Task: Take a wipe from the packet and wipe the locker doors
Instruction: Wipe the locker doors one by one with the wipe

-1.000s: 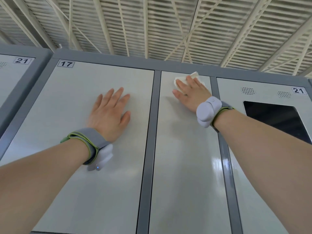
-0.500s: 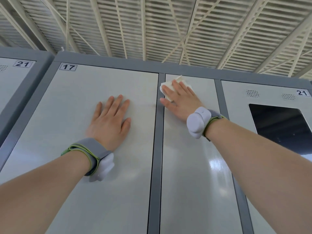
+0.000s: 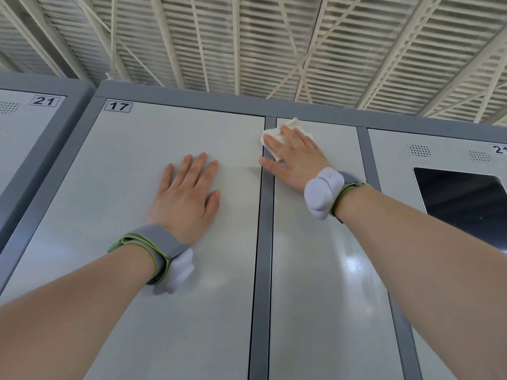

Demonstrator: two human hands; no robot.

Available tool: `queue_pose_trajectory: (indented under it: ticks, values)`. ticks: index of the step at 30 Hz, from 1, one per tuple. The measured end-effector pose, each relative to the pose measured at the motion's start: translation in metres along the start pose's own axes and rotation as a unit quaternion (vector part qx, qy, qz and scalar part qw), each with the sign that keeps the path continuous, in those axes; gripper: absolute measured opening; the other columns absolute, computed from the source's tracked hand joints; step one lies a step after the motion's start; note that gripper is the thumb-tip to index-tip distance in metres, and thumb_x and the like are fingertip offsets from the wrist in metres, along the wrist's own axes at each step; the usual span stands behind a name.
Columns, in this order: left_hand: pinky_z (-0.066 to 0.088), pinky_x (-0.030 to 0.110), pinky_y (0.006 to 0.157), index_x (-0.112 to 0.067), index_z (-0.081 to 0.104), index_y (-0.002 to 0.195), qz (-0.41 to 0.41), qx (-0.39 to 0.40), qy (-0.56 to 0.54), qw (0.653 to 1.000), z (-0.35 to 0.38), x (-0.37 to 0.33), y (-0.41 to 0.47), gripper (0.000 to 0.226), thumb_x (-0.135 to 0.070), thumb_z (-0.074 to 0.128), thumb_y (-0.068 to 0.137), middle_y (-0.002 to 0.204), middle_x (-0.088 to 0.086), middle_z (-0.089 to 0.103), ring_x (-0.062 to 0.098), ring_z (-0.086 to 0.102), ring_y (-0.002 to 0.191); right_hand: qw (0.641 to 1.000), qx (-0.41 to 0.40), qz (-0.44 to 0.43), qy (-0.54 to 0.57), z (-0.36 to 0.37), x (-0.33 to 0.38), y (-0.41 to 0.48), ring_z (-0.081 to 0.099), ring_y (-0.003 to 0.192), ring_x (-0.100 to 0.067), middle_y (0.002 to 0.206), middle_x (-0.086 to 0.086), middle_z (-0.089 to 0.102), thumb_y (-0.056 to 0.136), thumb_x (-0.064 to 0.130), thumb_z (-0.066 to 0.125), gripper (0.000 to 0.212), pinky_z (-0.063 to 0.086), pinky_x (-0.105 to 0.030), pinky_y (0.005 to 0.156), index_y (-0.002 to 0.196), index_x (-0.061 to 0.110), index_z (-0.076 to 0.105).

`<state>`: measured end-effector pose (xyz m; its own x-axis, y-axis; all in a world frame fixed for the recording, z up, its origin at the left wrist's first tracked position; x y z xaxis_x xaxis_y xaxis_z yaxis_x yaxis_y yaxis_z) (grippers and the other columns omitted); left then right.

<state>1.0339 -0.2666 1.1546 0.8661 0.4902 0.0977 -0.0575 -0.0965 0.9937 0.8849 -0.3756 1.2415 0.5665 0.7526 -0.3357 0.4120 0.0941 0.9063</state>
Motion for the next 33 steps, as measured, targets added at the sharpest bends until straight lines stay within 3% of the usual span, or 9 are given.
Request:
queue_pose_trajectory:
  ticks: [3, 6, 12, 16, 22, 30, 33]
  values:
    - [-0.007, 0.036, 0.115, -0.022, 0.015, 0.151, 0.001, 0.001, -0.001, 1.000, 0.000, 0.001, 0.000, 0.083, -0.053, -0.004, 0.077, 0.159, -0.002, 0.007, 0.019, 0.001, 0.146, 0.999, -0.010, 0.043, -0.006, -0.004, -0.011, 0.020, 0.011, 0.141, -0.027, 0.155, -0.007, 0.011, 0.095, 0.055, 0.030, 0.051, 0.007, -0.035, 0.113, 0.141, 0.033, 0.027]
    - [-0.006, 0.037, 0.115, -0.022, 0.015, 0.151, 0.002, 0.000, -0.002, 1.000, 0.001, 0.002, 0.001, 0.082, -0.053, -0.003, 0.077, 0.159, -0.002, 0.007, 0.019, 0.001, 0.146, 0.996, -0.005, 0.087, -0.003, 0.001, -0.012, 0.032, 0.007, 0.142, -0.029, 0.156, -0.008, 0.006, 0.093, 0.059, 0.027, 0.057, 0.005, -0.037, 0.115, 0.144, 0.034, 0.021]
    - [-0.003, 0.039, 0.116, -0.019, 0.019, 0.151, 0.002, -0.002, 0.000, 1.000, 0.002, 0.001, 0.000, 0.083, -0.052, -0.001, 0.078, 0.159, 0.001, 0.011, 0.022, 0.005, 0.146, 1.000, -0.001, -0.007, 0.014, 0.008, 0.014, -0.008, 0.000, 0.145, -0.025, 0.158, -0.002, 0.005, 0.095, 0.058, 0.029, 0.055, -0.002, -0.034, 0.115, 0.144, 0.035, 0.026]
    - [-0.004, 0.039, 0.116, -0.019, 0.019, 0.151, -0.001, -0.001, -0.004, 1.000, 0.001, 0.000, 0.000, 0.083, -0.052, -0.002, 0.077, 0.159, 0.001, 0.011, 0.021, 0.004, 0.146, 0.998, 0.011, -0.063, -0.003, 0.010, 0.019, -0.026, 0.003, 0.144, -0.023, 0.156, -0.002, 0.010, 0.090, 0.064, 0.027, 0.061, 0.001, -0.032, 0.117, 0.143, 0.035, 0.029]
    - [-0.003, 0.039, 0.116, -0.018, 0.021, 0.150, 0.003, -0.003, -0.010, 1.000, -0.001, 0.000, 0.000, 0.083, -0.052, -0.001, 0.078, 0.158, 0.002, 0.013, 0.022, 0.006, 0.146, 0.997, 0.012, 0.073, 0.010, 0.008, -0.009, -0.007, -0.005, 0.146, -0.026, 0.159, -0.004, -0.003, 0.095, 0.058, 0.028, 0.059, -0.005, -0.035, 0.116, 0.148, 0.037, 0.013]
    - [-0.001, 0.041, 0.116, -0.017, 0.023, 0.149, -0.003, -0.008, -0.003, 1.000, 0.002, 0.001, 0.000, 0.082, -0.050, 0.000, 0.079, 0.158, 0.003, 0.015, 0.023, 0.008, 0.146, 0.997, 0.051, -0.065, 0.005, 0.021, 0.024, -0.060, -0.012, 0.145, -0.020, 0.159, 0.000, -0.008, 0.089, 0.067, 0.019, 0.067, -0.013, -0.030, 0.114, 0.149, 0.038, 0.011]
    - [-0.001, 0.040, 0.116, -0.018, 0.022, 0.150, -0.009, -0.007, -0.004, 1.000, 0.003, 0.000, -0.002, 0.080, -0.050, 0.001, 0.079, 0.158, 0.002, 0.014, 0.022, 0.007, 0.146, 0.996, 0.066, -0.057, 0.001, 0.020, 0.017, -0.057, -0.011, 0.146, -0.020, 0.159, 0.000, -0.007, 0.094, 0.062, 0.021, 0.060, -0.010, -0.030, 0.115, 0.149, 0.038, 0.011]
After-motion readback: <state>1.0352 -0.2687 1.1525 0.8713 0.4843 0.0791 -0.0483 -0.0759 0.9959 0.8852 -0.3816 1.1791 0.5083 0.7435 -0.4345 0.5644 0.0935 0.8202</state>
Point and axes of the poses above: each hand's wrist, its own y-axis towards the middle knuckle, its own z-axis out of the palm, x = y × z, the point moved 6 cm from there along y, towards the middle knuckle
